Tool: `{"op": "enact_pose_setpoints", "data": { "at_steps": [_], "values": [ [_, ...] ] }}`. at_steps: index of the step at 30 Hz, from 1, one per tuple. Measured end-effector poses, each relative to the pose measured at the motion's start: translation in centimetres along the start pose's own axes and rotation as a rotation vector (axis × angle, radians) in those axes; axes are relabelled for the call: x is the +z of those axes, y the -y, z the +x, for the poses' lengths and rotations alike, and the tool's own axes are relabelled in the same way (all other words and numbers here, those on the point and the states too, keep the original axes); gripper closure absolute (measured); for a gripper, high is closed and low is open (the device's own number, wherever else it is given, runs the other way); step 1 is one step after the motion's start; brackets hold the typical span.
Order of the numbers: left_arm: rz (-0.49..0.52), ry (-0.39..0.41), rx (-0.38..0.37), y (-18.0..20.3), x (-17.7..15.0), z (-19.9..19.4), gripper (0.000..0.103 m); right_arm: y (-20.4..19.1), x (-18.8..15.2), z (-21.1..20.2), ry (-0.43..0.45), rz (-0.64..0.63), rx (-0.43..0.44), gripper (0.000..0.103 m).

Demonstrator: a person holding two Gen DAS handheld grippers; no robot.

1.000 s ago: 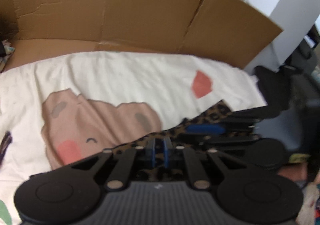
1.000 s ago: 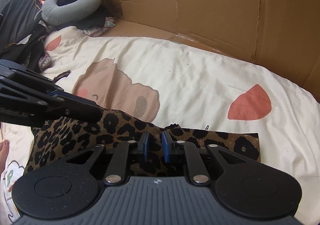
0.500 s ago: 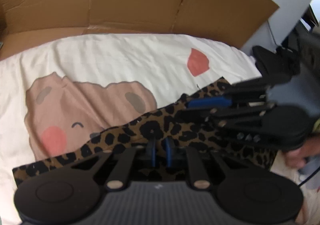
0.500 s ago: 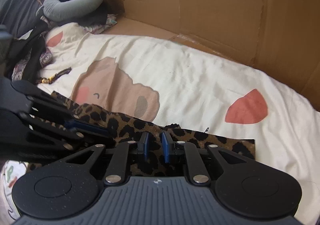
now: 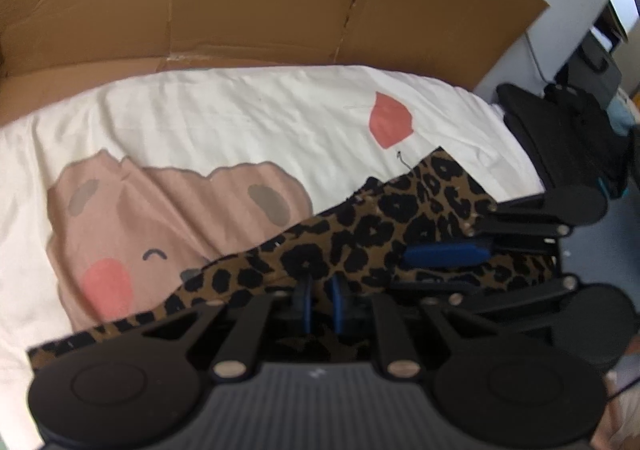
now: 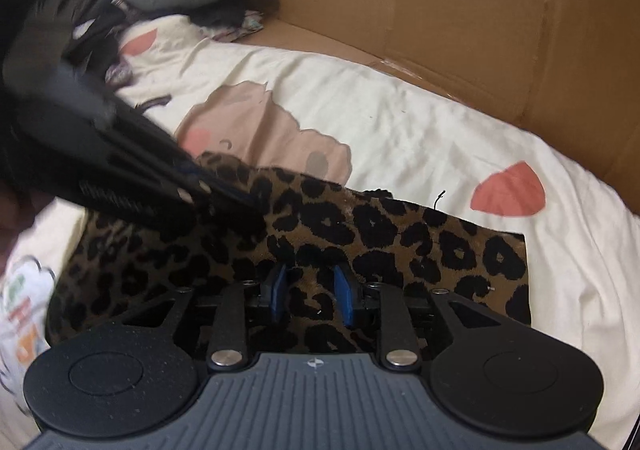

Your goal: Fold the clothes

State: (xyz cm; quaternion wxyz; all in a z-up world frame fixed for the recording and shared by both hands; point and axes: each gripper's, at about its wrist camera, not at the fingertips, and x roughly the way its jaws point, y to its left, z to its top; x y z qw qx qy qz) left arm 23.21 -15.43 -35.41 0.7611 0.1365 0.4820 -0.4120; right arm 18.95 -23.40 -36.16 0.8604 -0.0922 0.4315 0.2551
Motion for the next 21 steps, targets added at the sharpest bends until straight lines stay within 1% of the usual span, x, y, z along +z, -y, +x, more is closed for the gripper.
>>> {"op": "enact_pose_setpoints", "data": {
  "at_steps": [2,3,5,7,9,11,13,15,17,19,21],
  "values": [
    [0.031,0.004,0.049,0.5,-0.1,-0.9,0.091,0.1,-0.2,0.0,0.003,-0.012,0.001,0.071],
    [0.030,0.007,0.051,0.5,-0.2,-1.4,0.091,0.1,-0.2,0.0,0.001,-0.011,0.004,0.070],
    [0.019,0.026,0.028,0.3,-0.4,-2.4,0.091,0.4,0.2,-0.5,-0.007,0.017,0.006,0.070],
    [0.023,0.037,0.020,0.2,-0.6,-2.8,0.091,0.6,0.4,-1.2,0.017,0.044,0.008,0.070],
    [0.037,0.030,0.029,0.2,-0.7,-2.6,0.091,0.5,0.3,-1.9,0.038,0.033,-0.007,0.070],
    [0.043,0.007,0.046,0.2,-0.9,-2.0,0.090,0.4,0.2,-2.2,0.036,0.015,-0.025,0.070],
    [0.065,-0.001,0.074,0.3,-1.1,-1.9,0.089,0.5,0.0,-2.6,0.039,0.020,-0.025,0.070],
    [0.072,0.002,0.078,0.4,-1.2,-2.4,0.089,0.7,-0.2,-3.0,0.042,0.044,-0.011,0.070],
    [0.044,0.015,0.061,0.4,-1.3,-2.9,0.090,0.8,-0.5,-3.5,0.047,0.071,0.004,0.071],
    [0.022,0.032,0.035,0.6,-1.2,-3.3,0.090,0.6,-0.6,-3.5,0.051,0.079,0.012,0.075],
    [0.047,0.019,0.021,1.4,-1.4,-2.8,0.087,0.2,-0.6,-3.1,0.045,0.071,0.019,0.076]
  ]
}}
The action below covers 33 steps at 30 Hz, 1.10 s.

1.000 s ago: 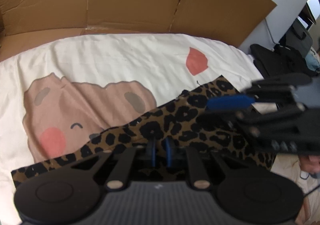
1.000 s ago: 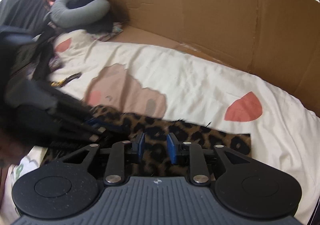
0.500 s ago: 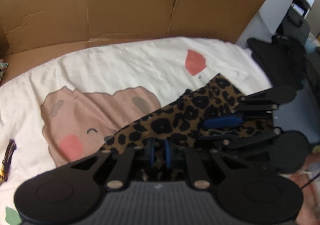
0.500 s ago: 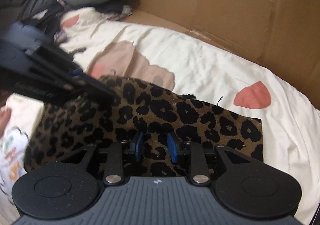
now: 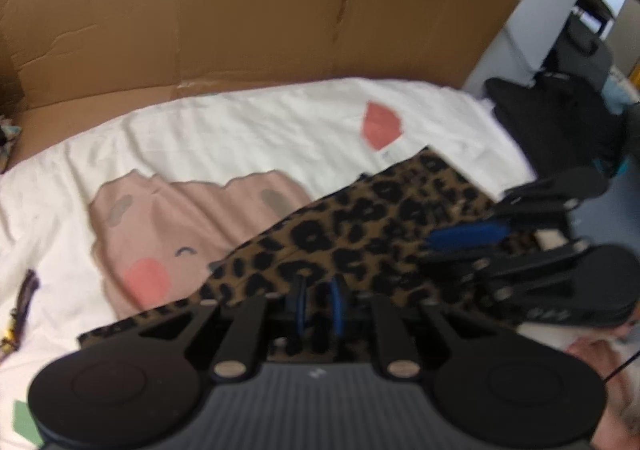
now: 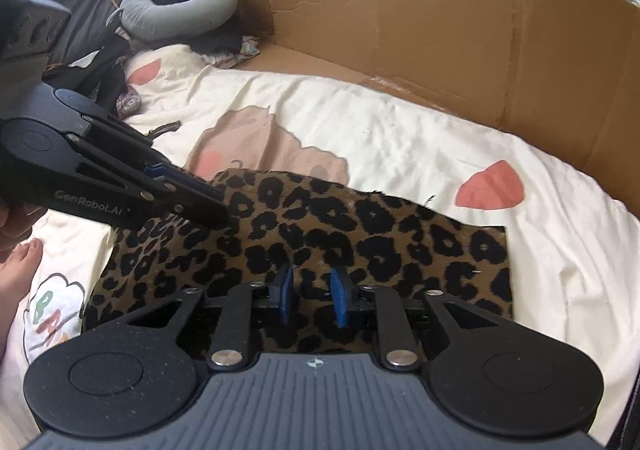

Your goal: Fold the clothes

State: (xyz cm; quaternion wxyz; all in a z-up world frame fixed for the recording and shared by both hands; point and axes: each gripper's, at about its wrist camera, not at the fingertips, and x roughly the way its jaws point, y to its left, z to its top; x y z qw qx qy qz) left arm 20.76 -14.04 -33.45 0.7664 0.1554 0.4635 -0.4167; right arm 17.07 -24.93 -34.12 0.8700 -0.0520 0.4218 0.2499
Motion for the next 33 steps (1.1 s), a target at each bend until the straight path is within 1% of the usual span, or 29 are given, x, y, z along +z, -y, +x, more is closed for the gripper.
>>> {"op": "enact_pose_setpoints", "data": {
  "at_steps": [1,2,3,4,7,9,11,13,16,19,22,25,27,28,32,33],
  "values": [
    [0.014,-0.008,-0.007,0.4,-0.1,0.3,0.085,-0.2,0.0,0.4,-0.010,-0.016,-0.007,0.077],
    [0.038,-0.030,0.008,0.7,-0.3,0.9,0.085,-0.3,-0.2,0.8,-0.020,-0.024,-0.010,0.077],
    [0.063,-0.054,0.027,1.0,-0.6,1.5,0.086,-0.3,-0.3,1.2,-0.030,-0.032,-0.013,0.077],
    [0.065,-0.061,0.032,0.9,-0.8,1.8,0.088,-0.3,-0.4,1.6,-0.040,-0.039,-0.017,0.078],
    [0.065,-0.071,0.041,0.5,-1.2,2.0,0.095,-0.1,-0.7,1.9,-0.049,-0.051,-0.022,0.079],
    [0.078,-0.070,0.061,0.2,-1.4,1.8,0.096,0.2,-0.9,1.5,-0.049,-0.039,-0.026,0.079],
    [0.087,-0.070,0.100,-0.2,-1.8,1.5,0.095,0.5,-1.5,1.0,-0.053,-0.028,-0.037,0.079],
    [0.055,-0.079,0.103,-1.0,-2.1,1.3,0.095,1.0,-2.1,0.5,-0.060,-0.021,-0.055,0.079],
    [0.033,-0.093,0.126,-1.8,-2.6,0.8,0.095,1.9,-2.8,-0.5,-0.067,-0.005,-0.094,0.079],
    [-0.003,-0.087,0.143,-2.6,-2.8,-0.1,0.090,3.2,-3.3,-1.3,-0.081,0.025,-0.161,0.079],
    [-0.036,-0.067,0.125,-3.1,-2.5,-1.0,0.089,4.5,-3.4,-2.4,-0.072,0.078,-0.180,0.078],
    [-0.046,-0.047,0.102,-2.9,-1.9,-1.6,0.089,4.9,-3.1,-3.4,-0.049,0.118,-0.164,0.078],
    [-0.054,-0.043,0.076,-2.4,-1.4,-1.7,0.088,4.6,-2.7,-3.7,-0.039,0.121,-0.155,0.078],
    [-0.054,-0.038,0.064,-2.0,-1.3,-1.7,0.087,4.4,-2.5,-3.8,-0.034,0.129,-0.143,0.078],
    [-0.050,-0.026,0.011,0.0,-1.3,-1.5,0.078,2.7,-2.3,-4.1,-0.017,0.145,-0.066,0.078],
    [-0.048,-0.025,-0.004,0.5,-1.4,-1.4,0.078,2.1,-2.4,-4.1,-0.017,0.142,-0.046,0.078]
  ]
}}
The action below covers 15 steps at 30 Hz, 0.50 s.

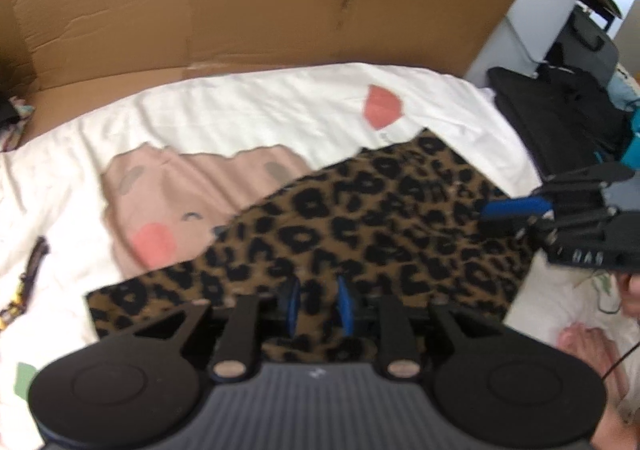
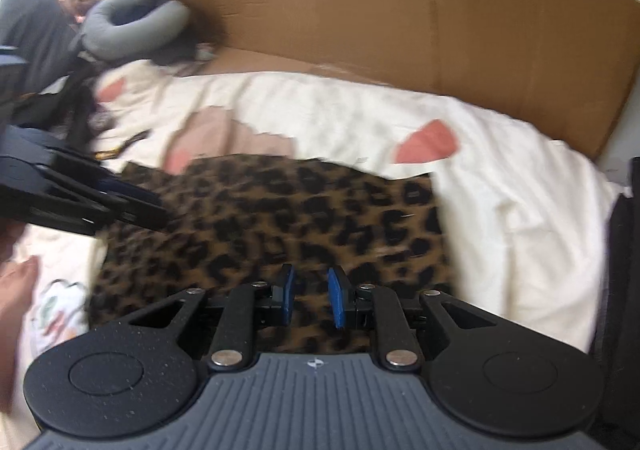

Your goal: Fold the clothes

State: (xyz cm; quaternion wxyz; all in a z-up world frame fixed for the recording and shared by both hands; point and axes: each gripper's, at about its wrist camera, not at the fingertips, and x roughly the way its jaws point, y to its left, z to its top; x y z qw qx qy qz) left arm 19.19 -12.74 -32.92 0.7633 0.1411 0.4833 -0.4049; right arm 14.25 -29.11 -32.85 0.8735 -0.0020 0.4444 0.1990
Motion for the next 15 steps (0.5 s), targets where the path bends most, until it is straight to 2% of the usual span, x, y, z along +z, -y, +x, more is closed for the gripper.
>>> {"op": "enact_pose_setpoints", "data": {
  "at_steps": [4,7,11,15],
  "values": [
    [0.033,-0.005,-0.059,1.9,-0.8,0.2,0.073,-2.0,-1.2,0.8,-0.037,-0.038,0.040,0.077],
    [0.068,-0.011,-0.049,3.2,-1.5,0.6,0.061,-2.0,-2.3,1.9,-0.051,-0.005,0.045,0.077],
    [0.078,-0.037,-0.065,4.3,-1.8,1.5,0.061,-1.8,-3.2,2.3,-0.054,-0.002,0.033,0.077],
    [0.120,-0.023,-0.066,5.7,-1.8,1.6,0.060,-1.1,-3.3,1.7,-0.044,-0.004,0.012,0.077]
  ]
}}
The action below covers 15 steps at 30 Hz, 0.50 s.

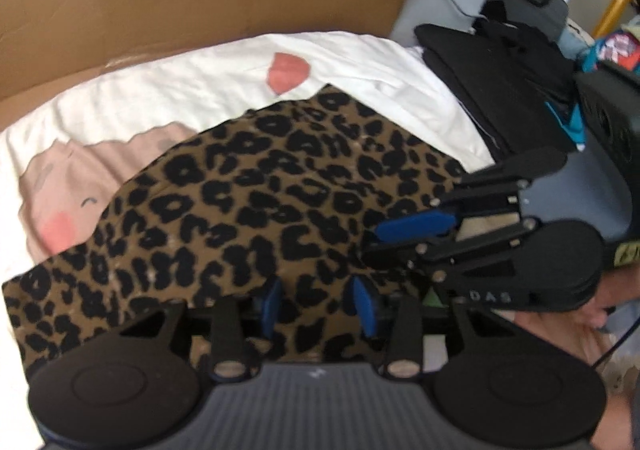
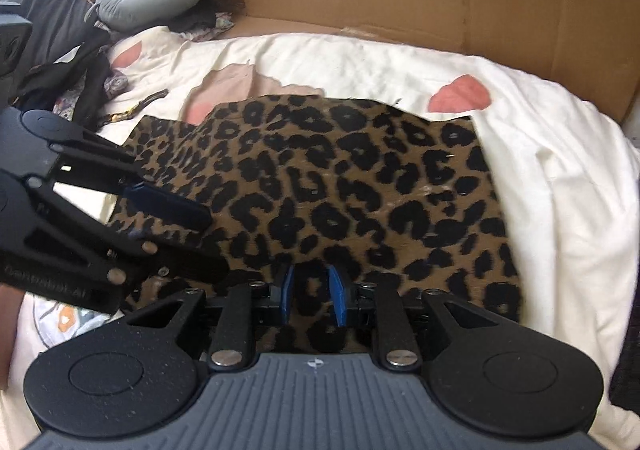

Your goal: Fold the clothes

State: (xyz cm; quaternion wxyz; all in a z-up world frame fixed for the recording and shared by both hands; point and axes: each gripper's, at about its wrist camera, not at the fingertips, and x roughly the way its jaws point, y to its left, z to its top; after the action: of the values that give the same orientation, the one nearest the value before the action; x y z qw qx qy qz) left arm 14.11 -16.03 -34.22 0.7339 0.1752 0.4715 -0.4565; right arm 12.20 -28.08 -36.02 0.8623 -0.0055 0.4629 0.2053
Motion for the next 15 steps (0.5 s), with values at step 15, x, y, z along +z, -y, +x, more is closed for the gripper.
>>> {"op": "enact_pose_setpoints", "data": {
  "at_steps": [15],
  "values": [
    [0.015,-0.033,0.019,1.8,-1.0,2.3,0.050,2.0,-1.1,-3.0,0.031,-0.015,-0.015,0.076]
  ]
}}
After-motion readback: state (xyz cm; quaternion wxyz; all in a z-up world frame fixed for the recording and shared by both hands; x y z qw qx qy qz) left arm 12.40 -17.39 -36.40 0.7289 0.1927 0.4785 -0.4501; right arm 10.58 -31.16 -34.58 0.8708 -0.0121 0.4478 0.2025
